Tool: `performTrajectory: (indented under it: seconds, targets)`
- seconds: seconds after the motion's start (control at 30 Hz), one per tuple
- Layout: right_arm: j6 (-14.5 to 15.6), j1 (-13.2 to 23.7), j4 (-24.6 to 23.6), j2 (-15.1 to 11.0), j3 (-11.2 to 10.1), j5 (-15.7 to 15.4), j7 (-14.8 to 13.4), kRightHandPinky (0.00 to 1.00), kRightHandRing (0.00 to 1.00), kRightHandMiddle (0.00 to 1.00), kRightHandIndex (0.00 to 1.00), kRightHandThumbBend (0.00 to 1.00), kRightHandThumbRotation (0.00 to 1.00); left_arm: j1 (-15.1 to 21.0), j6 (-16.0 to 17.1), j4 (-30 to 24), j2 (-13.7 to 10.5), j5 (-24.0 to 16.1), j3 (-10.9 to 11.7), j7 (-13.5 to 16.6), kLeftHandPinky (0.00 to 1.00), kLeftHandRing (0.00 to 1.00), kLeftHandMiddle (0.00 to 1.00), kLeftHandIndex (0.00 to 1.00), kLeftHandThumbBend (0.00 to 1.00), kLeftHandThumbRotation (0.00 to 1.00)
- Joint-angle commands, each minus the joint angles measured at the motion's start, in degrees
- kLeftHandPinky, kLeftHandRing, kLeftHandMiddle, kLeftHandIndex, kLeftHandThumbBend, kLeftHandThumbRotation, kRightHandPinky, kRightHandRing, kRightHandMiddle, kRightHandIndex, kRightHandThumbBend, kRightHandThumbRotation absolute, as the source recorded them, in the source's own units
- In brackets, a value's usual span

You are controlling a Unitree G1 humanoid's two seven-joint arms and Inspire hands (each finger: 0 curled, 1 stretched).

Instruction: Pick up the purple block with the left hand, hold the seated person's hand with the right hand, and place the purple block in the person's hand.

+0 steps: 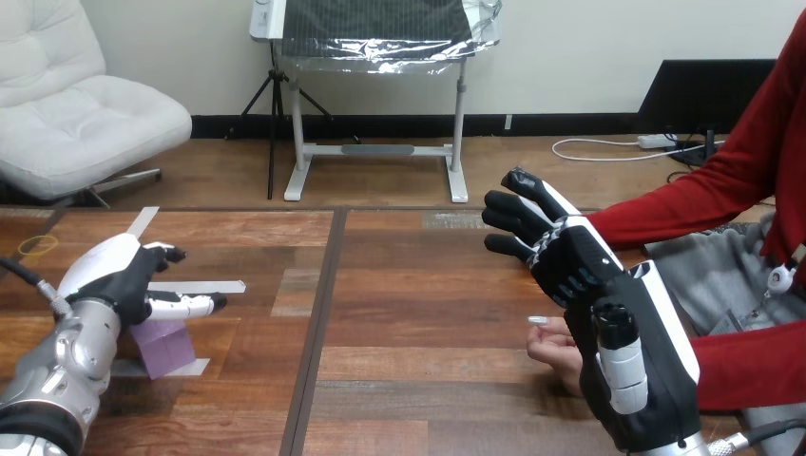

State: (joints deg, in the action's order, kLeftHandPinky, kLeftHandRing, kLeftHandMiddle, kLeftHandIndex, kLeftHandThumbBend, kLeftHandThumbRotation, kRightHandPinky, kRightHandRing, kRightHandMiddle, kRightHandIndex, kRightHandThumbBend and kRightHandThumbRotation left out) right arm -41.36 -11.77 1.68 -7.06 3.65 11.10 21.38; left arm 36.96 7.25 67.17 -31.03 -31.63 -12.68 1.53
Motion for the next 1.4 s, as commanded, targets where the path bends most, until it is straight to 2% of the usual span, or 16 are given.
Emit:
performTrajectory:
  seconds: [0.0, 0.4, 0.73, 1.1, 1.37]
  targets:
    - [-0.4, 2.2, -2.6, -0.3, -0.4, 0.9, 0.1, 0.82, 0.87, 0.88, 0.91, 0.77, 1.0, 5.0, -1.0, -1.3, -1.6, -0.5, -1.1, -0.2, 0.76, 0.87, 0.88, 0.85, 0.69, 0.45]
    - [-0.5, 2.4, -2.3, -0.3, -0.3, 0.8, 0.3, 0.82, 0.87, 0.87, 0.91, 0.77, 1.0, 5.2, -2.8, -2.2, -2.4, -1.5, -2.6, -3.2, 0.83, 0.87, 0.87, 0.85, 0.76, 0.47]
    - [-0.4, 2.5, -2.4, -0.3, -0.4, 0.6, 0.1, 0.82, 0.87, 0.88, 0.91, 0.78, 1.0, 5.4, -4.5, -4.0, -3.2, -1.2, -3.3, -7.3, 0.86, 0.87, 0.87, 0.85, 0.78, 0.48]
    - [0.2, 2.6, -2.6, -0.4, -0.3, 0.7, 0.2, 0.82, 0.87, 0.88, 0.91, 0.79, 1.0, 5.3, -6.8, -6.4, -3.5, -1.0, -3.0, -10.4, 0.81, 0.86, 0.87, 0.85, 0.83, 0.5]
    - [0.2, 2.6, -2.7, -0.3, -0.2, 0.8, 0.2, 0.82, 0.87, 0.87, 0.91, 0.79, 1.0, 5.8, -8.2, -5.9, -3.4, -1.0, -3.0, -11.8, 0.8, 0.87, 0.89, 0.85, 0.84, 0.48]
